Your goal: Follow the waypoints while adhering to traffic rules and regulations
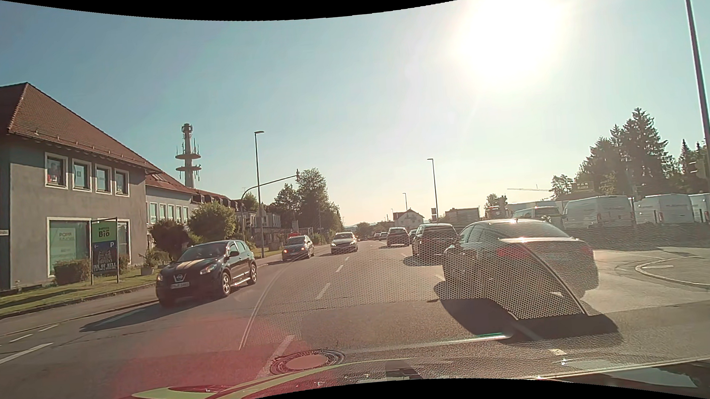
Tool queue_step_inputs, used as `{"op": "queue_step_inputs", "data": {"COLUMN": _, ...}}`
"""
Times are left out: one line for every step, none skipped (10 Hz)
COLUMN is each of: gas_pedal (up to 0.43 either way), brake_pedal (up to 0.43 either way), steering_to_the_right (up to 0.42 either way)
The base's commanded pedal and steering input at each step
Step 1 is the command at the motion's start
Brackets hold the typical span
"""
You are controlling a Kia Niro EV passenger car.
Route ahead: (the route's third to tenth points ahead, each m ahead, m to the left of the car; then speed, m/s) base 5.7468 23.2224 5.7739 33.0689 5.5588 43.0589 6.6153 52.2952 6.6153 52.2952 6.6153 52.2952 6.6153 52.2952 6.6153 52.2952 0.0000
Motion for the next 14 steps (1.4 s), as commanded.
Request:
{"op": "queue_step_inputs", "data": {"gas_pedal": 0.0, "brake_pedal": 0.244, "steering_to_the_right": -0.008}}
{"op": "queue_step_inputs", "data": {"gas_pedal": 0.0, "brake_pedal": 0.244, "steering_to_the_right": -0.008}}
{"op": "queue_step_inputs", "data": {"gas_pedal": 0.0, "brake_pedal": 0.244, "steering_to_the_right": -0.008}}
{"op": "queue_step_inputs", "data": {"gas_pedal": 0.0, "brake_pedal": 0.244, "steering_to_the_right": -0.008}}
{"op": "queue_step_inputs", "data": {"gas_pedal": 0.0, "brake_pedal": 0.25, "steering_to_the_right": -0.008}}
{"op": "queue_step_inputs", "data": {"gas_pedal": 0.0, "brake_pedal": 0.244, "steering_to_the_right": -0.008}}
{"op": "queue_step_inputs", "data": {"gas_pedal": 0.0, "brake_pedal": 0.244, "steering_to_the_right": -0.008}}
{"op": "queue_step_inputs", "data": {"gas_pedal": 0.0, "brake_pedal": 0.244, "steering_to_the_right": -0.008}}
{"op": "queue_step_inputs", "data": {"gas_pedal": 0.0, "brake_pedal": 0.244, "steering_to_the_right": -0.008}}
{"op": "queue_step_inputs", "data": {"gas_pedal": 0.0, "brake_pedal": 0.244, "steering_to_the_right": -0.008}}
{"op": "queue_step_inputs", "data": {"gas_pedal": 0.0, "brake_pedal": 0.244, "steering_to_the_right": -0.008}}
{"op": "queue_step_inputs", "data": {"gas_pedal": 0.0, "brake_pedal": 0.244, "steering_to_the_right": -0.008}}
{"op": "queue_step_inputs", "data": {"gas_pedal": 0.0, "brake_pedal": 0.244, "steering_to_the_right": -0.008}}
{"op": "queue_step_inputs", "data": {"gas_pedal": 0.0, "brake_pedal": 0.244, "steering_to_the_right": -0.008}}
